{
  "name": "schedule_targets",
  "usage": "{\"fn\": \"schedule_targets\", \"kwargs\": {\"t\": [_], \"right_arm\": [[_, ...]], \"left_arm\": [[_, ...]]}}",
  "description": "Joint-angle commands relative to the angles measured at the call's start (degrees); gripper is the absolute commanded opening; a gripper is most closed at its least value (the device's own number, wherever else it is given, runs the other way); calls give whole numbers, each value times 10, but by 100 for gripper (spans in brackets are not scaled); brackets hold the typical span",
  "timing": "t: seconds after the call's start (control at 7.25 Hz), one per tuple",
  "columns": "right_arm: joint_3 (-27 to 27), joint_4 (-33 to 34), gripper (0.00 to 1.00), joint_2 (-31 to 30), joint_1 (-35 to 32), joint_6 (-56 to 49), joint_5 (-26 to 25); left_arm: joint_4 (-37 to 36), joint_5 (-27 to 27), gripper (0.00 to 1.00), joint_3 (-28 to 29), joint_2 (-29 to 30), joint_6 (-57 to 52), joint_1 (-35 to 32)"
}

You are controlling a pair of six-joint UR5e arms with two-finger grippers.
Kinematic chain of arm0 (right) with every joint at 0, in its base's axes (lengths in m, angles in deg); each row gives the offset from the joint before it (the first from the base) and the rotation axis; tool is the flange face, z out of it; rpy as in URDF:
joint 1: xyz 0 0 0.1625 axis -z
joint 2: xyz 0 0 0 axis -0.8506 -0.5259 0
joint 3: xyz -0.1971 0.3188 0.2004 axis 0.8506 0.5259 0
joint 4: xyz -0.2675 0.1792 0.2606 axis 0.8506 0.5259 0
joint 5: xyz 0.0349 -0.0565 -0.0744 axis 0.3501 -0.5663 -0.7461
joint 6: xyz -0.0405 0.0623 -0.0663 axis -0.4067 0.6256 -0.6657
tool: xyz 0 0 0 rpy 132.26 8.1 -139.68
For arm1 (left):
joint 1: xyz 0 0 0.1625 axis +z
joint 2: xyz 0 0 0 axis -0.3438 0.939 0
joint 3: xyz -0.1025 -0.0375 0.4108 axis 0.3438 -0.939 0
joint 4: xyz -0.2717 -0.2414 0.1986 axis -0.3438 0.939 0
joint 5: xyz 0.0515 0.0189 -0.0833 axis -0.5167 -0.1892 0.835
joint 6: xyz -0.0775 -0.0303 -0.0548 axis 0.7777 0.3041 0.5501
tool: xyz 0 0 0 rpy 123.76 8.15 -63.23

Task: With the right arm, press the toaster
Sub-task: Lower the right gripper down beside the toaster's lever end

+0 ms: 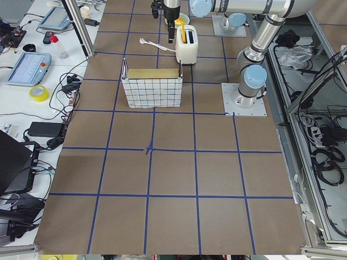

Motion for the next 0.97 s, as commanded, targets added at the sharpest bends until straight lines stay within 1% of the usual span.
{"fn": "schedule_targets", "kwargs": {"t": [0.0, 0.14, 0.28, 0.41, 0.55, 0.83], "right_arm": [[-74, -42, 19, -70, 0, 7, 4], [-106, -31, 0, -77, 1, 5, 10], [-124, -2, 0, -75, 2, -9, 13], [-148, 47, 0, -73, 4, -33, 30], [-184, 114, 0, -73, 4, -36, 36], [-251, 224, 0, -69, 10, -47, 109]], "left_arm": [[-1, 0, 100, 0, 0, 0, 0], [0, 0, 100, 0, 0, 0, 0], [-1, 0, 100, 0, 0, 0, 0], [0, 0, 100, 0, 0, 0, 0], [0, 0, 100, 0, 0, 0, 0], [0, -1, 100, 0, 0, 0, 0]]}}
